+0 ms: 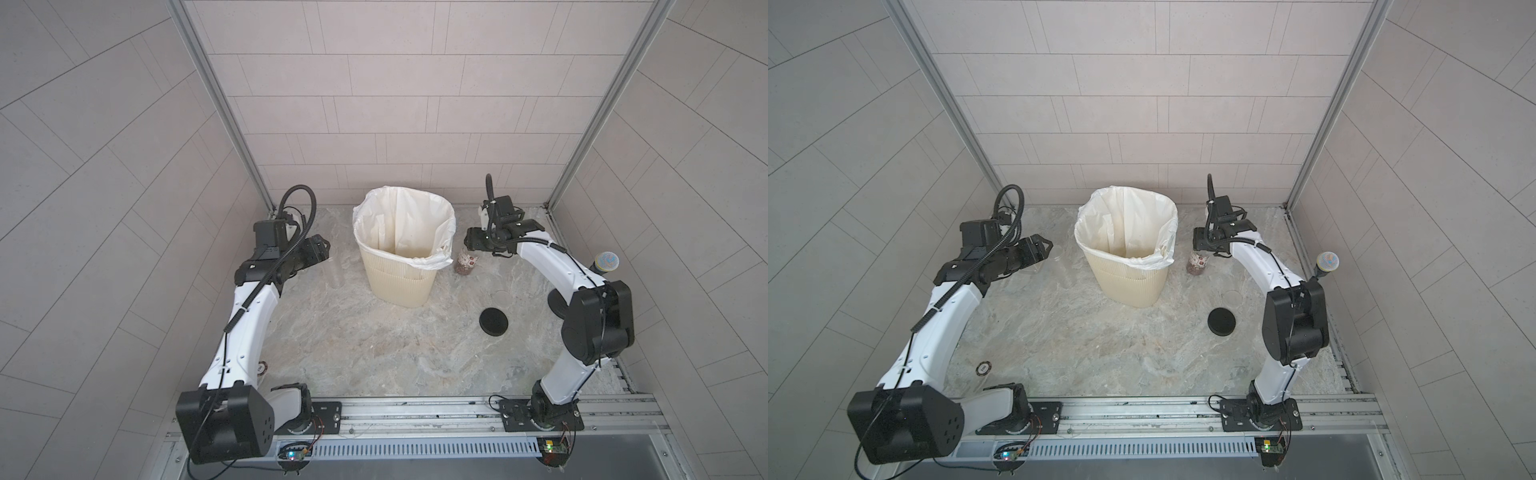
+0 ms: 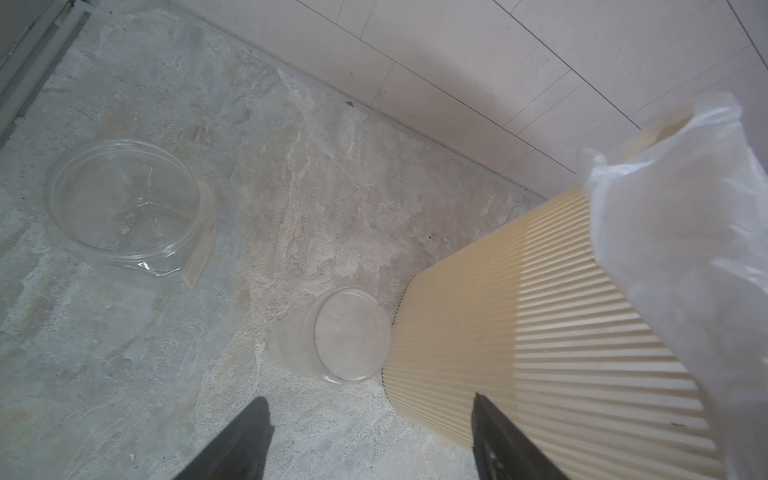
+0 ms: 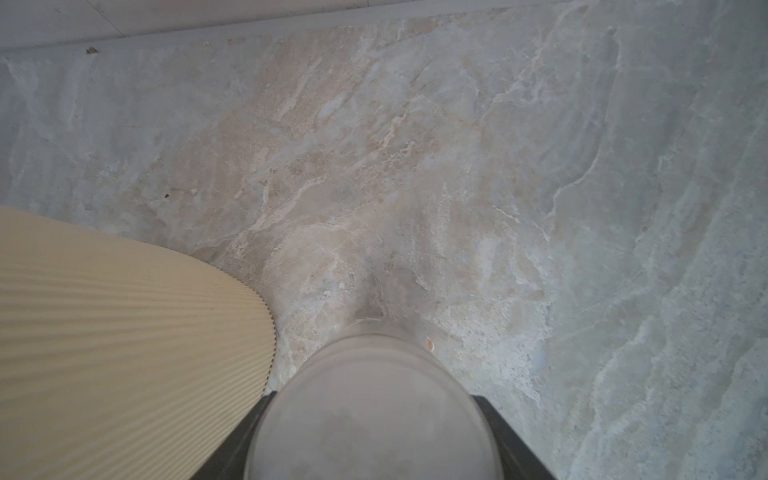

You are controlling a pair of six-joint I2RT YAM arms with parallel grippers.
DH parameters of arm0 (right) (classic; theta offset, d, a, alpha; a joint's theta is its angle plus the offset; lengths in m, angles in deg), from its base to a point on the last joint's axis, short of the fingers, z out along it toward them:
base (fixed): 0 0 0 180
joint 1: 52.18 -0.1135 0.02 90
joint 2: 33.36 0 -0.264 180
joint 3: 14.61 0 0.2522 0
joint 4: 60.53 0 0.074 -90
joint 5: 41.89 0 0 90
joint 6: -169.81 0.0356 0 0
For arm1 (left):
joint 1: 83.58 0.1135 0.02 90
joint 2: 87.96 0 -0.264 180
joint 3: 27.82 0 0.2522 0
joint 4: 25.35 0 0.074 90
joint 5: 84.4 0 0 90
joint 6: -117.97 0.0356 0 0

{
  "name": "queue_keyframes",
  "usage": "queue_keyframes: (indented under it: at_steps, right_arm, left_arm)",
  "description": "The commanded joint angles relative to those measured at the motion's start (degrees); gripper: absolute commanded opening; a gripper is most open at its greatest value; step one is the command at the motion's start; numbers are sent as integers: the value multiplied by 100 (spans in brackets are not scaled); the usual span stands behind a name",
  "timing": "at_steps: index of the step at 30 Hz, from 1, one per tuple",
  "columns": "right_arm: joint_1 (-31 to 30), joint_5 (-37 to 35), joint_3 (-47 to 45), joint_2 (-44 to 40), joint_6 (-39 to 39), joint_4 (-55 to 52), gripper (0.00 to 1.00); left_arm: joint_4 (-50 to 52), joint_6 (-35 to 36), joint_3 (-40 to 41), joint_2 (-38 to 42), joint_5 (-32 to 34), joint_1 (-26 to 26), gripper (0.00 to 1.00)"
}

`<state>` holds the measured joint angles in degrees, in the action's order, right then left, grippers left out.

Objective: Empty the moldy dried flower tea in the jars
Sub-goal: Pick up the jar from the center of the board.

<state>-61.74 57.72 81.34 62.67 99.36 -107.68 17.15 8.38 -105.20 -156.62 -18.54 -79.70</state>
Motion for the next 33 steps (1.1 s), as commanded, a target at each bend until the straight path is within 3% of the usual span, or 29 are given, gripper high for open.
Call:
queue_keyframes:
  at_steps: [1, 12, 19, 27, 33]
  right_arm:
    - [118, 363, -182, -663, 150, -193, 50]
    - [130, 1549, -1552, -2425, 503, -536, 49]
    - [-45, 2344, -2247, -3271, 668, -675, 48]
    - [-550, 3226, -3107, -4229, 1668, 373, 47]
    - [-1181, 3363, -3366, -4453, 2350, 1237, 47]
  left_arm:
    - [4, 284, 24, 248, -91, -238, 79]
    - [11, 955, 406, 1007, -826, -1035, 77]
    - [-304, 1241, 1009, 1544, -1197, -2151, 77]
    - [-1241, 882, 1997, 2104, -924, -3396, 76]
    - [-1869, 861, 2344, 2062, -631, -4205, 79]
